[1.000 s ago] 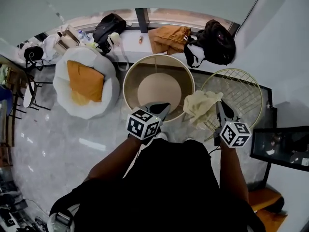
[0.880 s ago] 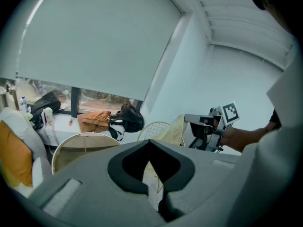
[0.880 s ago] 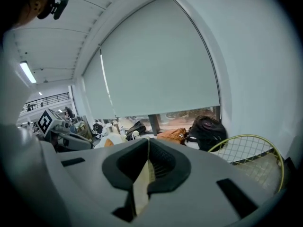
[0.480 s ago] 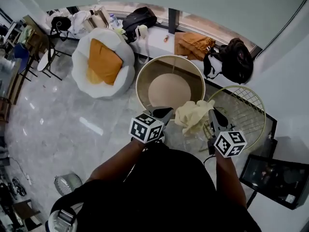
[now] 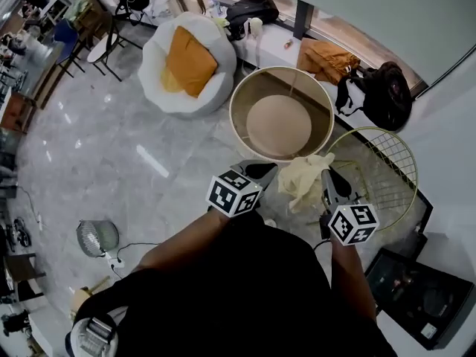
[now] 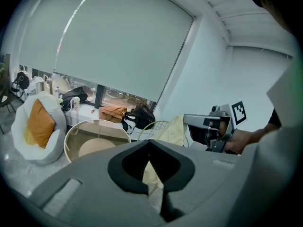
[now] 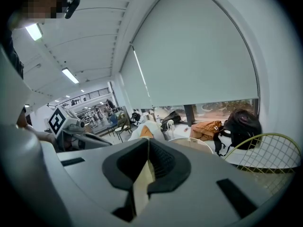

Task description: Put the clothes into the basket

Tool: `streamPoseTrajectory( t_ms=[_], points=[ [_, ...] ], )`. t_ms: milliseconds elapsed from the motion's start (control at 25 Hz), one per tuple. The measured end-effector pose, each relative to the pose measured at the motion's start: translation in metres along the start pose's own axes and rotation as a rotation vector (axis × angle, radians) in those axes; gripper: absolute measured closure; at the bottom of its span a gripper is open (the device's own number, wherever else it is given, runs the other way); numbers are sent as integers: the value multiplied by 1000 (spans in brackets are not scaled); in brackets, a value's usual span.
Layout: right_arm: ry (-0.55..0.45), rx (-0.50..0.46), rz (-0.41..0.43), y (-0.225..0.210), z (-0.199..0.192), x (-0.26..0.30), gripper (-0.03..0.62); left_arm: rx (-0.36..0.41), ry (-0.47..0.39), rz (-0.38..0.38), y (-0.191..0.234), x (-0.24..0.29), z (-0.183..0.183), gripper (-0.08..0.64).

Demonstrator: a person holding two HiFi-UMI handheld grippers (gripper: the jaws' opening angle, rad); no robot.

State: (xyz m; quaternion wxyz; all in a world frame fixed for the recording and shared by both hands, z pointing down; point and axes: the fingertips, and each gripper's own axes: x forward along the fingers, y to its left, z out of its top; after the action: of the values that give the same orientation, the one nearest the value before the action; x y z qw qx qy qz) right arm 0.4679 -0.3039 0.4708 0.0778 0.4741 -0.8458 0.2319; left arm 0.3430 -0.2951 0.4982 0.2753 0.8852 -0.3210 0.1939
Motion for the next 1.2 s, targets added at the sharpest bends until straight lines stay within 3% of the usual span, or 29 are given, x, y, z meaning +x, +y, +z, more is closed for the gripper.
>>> streamPoseTrajectory(
  t_ms=[280,560,880,1200],
  points=[
    [35,7,85,26,-35,-12,569,-36,-8,99,-15,-41,-43,558],
    [95,-55,234,77,-52,6,569,-101,-56,247,1,-101,-69,558],
    [135,-129,407,165,-58,43,569,-180,-118,375,28,-172,-100,558],
    [212,-188,546,281,-87,92,569,-323,-182,520,76,-280,-162,558]
  ],
)
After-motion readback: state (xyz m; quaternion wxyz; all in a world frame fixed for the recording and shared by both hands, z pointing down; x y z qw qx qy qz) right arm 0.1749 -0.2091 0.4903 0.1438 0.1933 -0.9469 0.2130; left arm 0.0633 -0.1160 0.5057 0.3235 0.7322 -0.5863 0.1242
